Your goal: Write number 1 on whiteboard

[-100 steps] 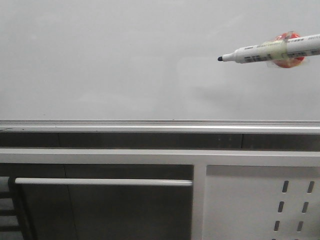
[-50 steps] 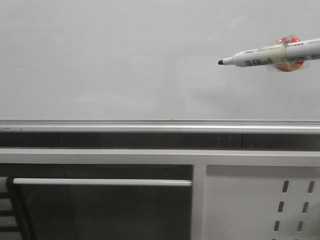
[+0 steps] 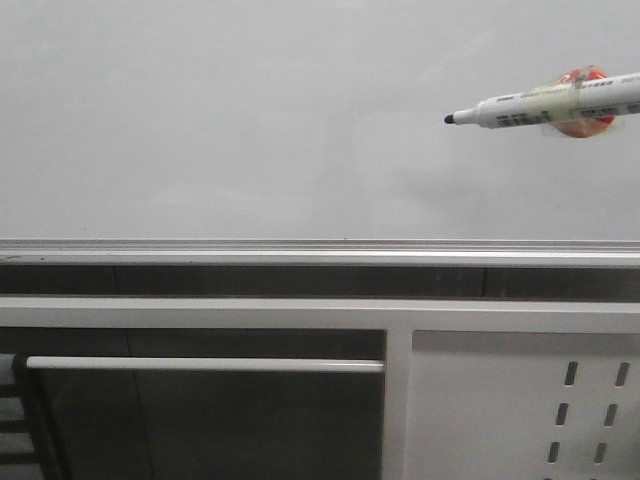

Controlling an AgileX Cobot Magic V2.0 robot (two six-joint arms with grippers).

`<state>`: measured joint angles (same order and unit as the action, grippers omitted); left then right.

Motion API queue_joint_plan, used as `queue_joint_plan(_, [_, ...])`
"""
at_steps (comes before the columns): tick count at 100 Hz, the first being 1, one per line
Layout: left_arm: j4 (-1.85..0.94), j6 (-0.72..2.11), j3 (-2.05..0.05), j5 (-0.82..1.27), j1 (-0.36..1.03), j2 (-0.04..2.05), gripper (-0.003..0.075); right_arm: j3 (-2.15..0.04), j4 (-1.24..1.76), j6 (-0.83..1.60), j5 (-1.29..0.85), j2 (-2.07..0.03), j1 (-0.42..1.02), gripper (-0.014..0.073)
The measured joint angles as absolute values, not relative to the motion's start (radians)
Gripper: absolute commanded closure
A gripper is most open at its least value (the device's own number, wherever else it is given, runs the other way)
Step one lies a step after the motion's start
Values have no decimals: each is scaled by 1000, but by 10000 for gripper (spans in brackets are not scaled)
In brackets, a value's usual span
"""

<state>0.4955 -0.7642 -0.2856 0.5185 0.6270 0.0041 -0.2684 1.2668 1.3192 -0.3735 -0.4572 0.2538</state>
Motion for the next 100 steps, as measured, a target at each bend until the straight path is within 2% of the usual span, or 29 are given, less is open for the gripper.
queue_joint_plan(34, [495, -764, -286, 518, 627, 4, 738, -269, 1188, 1274, -373, -457, 254, 644])
queue_joint_plan(64, [495, -764, -286, 518, 627, 4, 738, -272, 650, 649, -331, -427, 261, 644])
queue_joint_plan(100, [495, -764, -286, 518, 627, 4, 738, -274, 133, 119, -265, -230, 454, 644])
